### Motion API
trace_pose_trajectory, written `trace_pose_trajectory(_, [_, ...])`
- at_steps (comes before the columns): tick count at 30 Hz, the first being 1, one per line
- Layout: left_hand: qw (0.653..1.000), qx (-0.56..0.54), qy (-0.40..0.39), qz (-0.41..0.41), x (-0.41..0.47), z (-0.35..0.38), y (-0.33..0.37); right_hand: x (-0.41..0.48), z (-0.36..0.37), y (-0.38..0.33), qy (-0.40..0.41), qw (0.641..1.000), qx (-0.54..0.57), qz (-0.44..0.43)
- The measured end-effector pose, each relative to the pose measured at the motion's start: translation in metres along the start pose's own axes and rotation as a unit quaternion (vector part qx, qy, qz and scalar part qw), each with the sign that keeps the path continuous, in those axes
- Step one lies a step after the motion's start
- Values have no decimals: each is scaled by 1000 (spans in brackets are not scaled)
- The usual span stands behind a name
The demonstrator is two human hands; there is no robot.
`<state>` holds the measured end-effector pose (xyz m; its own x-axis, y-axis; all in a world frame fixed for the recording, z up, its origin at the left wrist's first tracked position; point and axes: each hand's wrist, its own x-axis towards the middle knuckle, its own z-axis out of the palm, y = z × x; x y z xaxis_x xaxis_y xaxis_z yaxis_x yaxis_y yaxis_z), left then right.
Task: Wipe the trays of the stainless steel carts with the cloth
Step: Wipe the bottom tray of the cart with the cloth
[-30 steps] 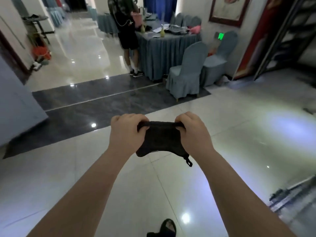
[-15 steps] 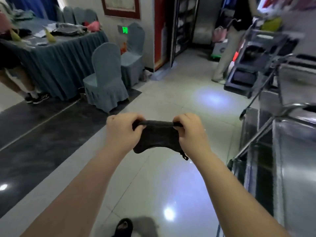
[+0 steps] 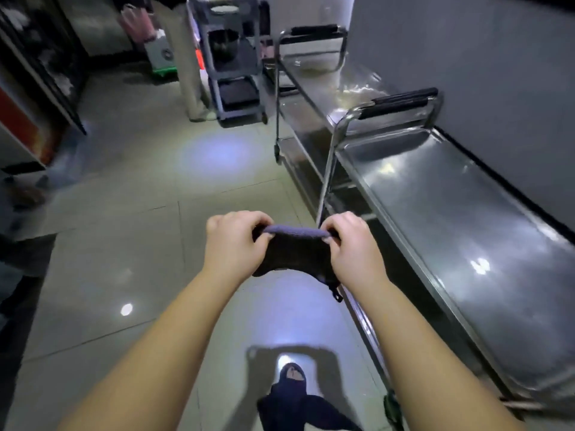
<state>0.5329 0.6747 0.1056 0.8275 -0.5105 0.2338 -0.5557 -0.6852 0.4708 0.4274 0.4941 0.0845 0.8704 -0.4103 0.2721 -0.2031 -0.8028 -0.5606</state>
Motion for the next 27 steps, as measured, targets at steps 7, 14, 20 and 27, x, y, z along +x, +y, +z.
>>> trace_pose_trajectory(7, [992, -35, -116, 28, 86, 76, 13, 36, 22, 72, 9, 989, 44, 141])
trace_pose_trajectory(14, [977, -16, -184, 106, 172, 130, 12, 81, 40, 113, 30, 979, 5, 204])
trace_pose_trajectory(20, [930, -24, -304, 204, 225, 191, -4, 94, 72, 133, -15, 963, -139, 230])
trace_pose_trajectory(27, [844, -19, -449, 292, 246, 253, -24, 70, 141, 128, 93, 893, -104, 428])
